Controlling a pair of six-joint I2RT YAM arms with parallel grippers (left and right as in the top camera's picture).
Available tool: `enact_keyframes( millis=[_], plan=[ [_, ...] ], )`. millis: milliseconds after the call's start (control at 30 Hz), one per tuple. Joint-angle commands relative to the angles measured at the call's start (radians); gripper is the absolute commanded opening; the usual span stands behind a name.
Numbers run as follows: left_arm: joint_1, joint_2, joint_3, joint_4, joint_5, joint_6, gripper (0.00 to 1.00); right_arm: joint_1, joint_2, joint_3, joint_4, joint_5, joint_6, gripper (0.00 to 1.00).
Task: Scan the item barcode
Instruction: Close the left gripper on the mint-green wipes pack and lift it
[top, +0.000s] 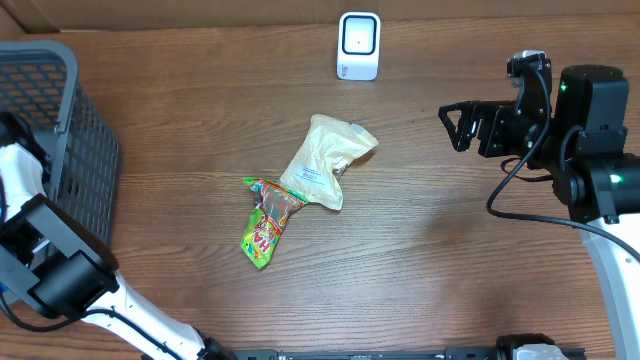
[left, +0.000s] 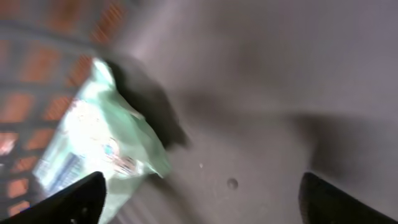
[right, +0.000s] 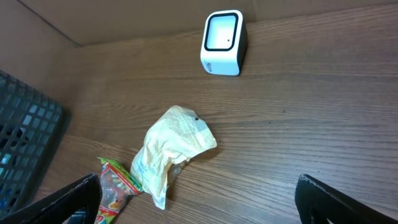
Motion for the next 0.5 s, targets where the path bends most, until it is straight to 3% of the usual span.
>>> enact_keyframes(
  millis=[0, 367, 467],
  plan=[
    [0.014, -0.001, 0.045, 0.001, -0.020, -0.040, 0.92, 0.005, -0.001, 0.026, 0.005, -0.006, -0.001, 1.00],
    [0.085, 0.068, 0.039, -0.002, -0.072, -0.040, 0.91, 0.005, -0.001, 0.026, 0.005, -0.006, -0.001, 1.00],
    [0.110, 0.081, 0.039, -0.003, -0.076, -0.040, 0.86, 0.005, -0.001, 0.026, 0.005, -0.006, -0.001, 1.00]
  ],
)
